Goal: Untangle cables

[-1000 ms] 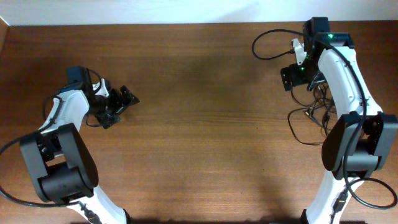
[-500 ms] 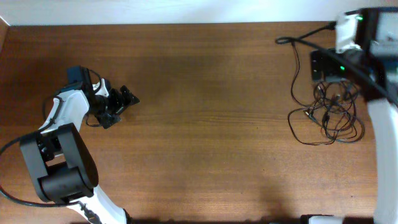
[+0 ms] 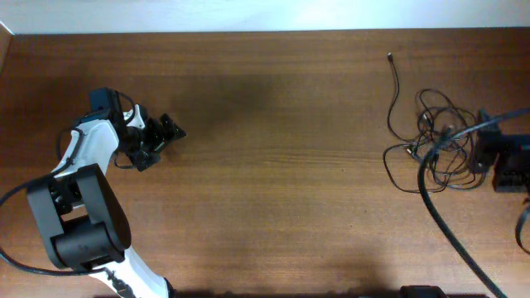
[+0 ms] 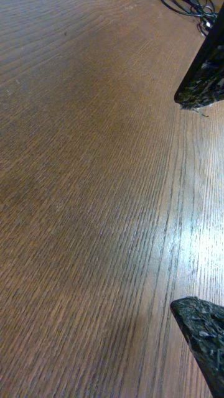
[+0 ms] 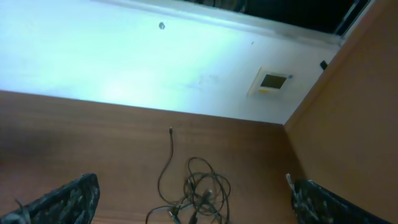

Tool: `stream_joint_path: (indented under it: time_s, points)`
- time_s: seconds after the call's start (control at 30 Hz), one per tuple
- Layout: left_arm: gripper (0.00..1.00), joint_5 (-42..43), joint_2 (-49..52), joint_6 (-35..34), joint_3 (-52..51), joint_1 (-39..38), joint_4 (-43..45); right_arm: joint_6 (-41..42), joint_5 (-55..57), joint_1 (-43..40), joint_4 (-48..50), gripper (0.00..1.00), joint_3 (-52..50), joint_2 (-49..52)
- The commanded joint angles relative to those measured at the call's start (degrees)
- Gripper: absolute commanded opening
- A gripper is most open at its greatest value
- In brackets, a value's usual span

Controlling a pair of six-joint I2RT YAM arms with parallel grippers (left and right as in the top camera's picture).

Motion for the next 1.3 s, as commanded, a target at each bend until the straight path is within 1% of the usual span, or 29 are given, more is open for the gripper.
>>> stream_joint_path:
  time_s: [0.0, 0.1, 0.3, 0.4, 0.47, 0.53, 0.67, 0.87, 0.93, 1.07, 1.1, 1.17, 1.23, 1.27]
  points:
    - [0.99, 0.57, 0.63, 0.85, 1.01, 0.2, 0.11, 0.39, -0.26, -0.07, -0.57, 0.98, 0.04, 1.18]
    - [0.99, 0.57, 0.63, 0.85, 1.01, 0.2, 0.11, 0.39, -0.28, -0.04, -2.01, 0.98, -0.11, -1.49]
    - [0.99, 0.57, 0.63, 0.85, 1.01, 0.2, 0.11, 0.39, -0.28, -0.04, -4.42, 0.99, -0.66, -11.72]
    - [0.99, 0.57, 0.63, 0.85, 1.01, 0.2, 0.11, 0.39, -0.28, -0.04, -4.39, 0.98, -3.96, -16.13]
    - [0.99, 0.57, 0.63, 0.85, 1.01, 0.2, 0.11, 0.39, -0.28, -0.07, -4.35, 0.99, -8.83, -18.51]
    - [0.99, 0.57, 0.63, 0.85, 1.01, 0.2, 0.11, 0.39, -0.28, -0.07, -4.39, 0.98, -17.9, -22.12]
    - [0.99, 0.57, 0.63, 0.85, 1.01, 0.2, 0.11, 0.39, -0.28, 0.0, -4.39, 0.99, -31.95, -29.11]
    - [0.99, 0.57, 0.63, 0.85, 1.01, 0.2, 0.11, 0.39, -0.28, 0.0, -4.39, 0.99, -48.52, -38.14]
    - [0.99, 0.57, 0.63, 0.85, 1.01, 0.2, 0.11, 0.37, -0.28, 0.0, -1.46, 0.99, -52.96, -41.42]
    - [0.99, 0.57, 0.63, 0.85, 1.01, 0.2, 0.11, 0.15, -0.07, 0.0, 0.28, 0.99, -55.76, -45.46]
    - [0.99, 0.57, 0.63, 0.85, 1.01, 0.2, 0.11, 0.17, -0.11, 0.0, 2.1, 0.98, -56.63, -46.62]
    - [0.99, 0.57, 0.63, 0.85, 1.01, 0.2, 0.11, 0.17, -1.36, 0.0, 11.61, 0.98, -59.47, -49.66]
    - [0.99, 0.57, 0.63, 0.85, 1.01, 0.2, 0.11, 0.15, -4.74, 0.0, 26.95, 0.98, -64.15, -53.75]
    - [0.99, 0.57, 0.63, 0.85, 1.01, 0.2, 0.11, 0.15, -5.92, 0.0, 32.39, 0.99, -65.92, -55.17]
